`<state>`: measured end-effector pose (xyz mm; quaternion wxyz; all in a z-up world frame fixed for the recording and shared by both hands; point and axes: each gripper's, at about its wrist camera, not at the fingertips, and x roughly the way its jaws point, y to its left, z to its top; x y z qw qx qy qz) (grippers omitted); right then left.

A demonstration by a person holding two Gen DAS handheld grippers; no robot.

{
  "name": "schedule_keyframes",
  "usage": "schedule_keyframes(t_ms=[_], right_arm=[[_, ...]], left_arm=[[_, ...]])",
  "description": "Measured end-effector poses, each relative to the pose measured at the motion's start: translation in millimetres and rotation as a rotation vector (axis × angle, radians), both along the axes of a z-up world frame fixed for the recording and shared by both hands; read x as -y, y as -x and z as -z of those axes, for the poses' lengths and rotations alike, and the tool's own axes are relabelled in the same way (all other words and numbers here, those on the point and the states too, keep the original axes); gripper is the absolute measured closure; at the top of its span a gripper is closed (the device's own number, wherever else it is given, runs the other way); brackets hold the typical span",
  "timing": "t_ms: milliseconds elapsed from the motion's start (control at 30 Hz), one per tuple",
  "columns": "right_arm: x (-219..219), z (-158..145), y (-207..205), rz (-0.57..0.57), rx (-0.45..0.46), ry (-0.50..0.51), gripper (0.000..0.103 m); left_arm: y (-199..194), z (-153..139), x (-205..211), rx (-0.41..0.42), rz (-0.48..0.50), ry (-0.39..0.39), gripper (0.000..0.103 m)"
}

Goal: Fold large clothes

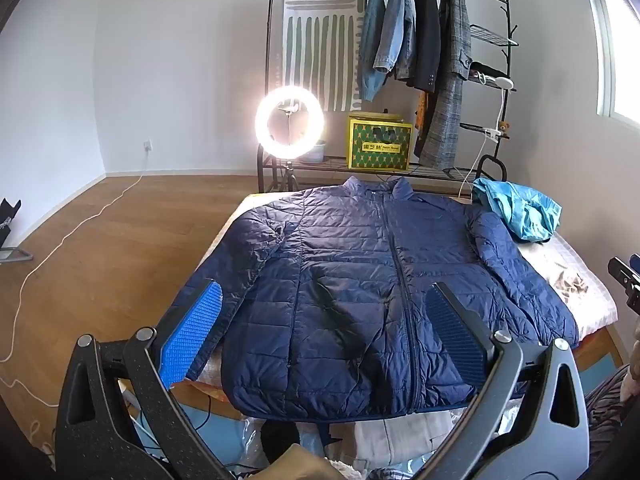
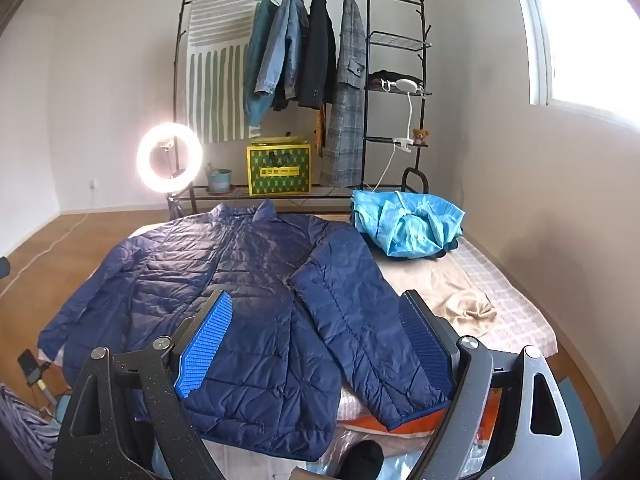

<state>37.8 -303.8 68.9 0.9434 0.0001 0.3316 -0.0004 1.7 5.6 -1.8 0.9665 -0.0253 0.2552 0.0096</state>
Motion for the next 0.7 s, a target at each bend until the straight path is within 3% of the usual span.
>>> schedule_keyframes(t_ms=[700], right_arm=[[-5.7, 6.5, -0.5, -0.047, -0.022, 0.016, 0.018]], left_arm=[[-3.7, -0.6, -7.6, 0.005, -0.003, -0.002, 0.0]])
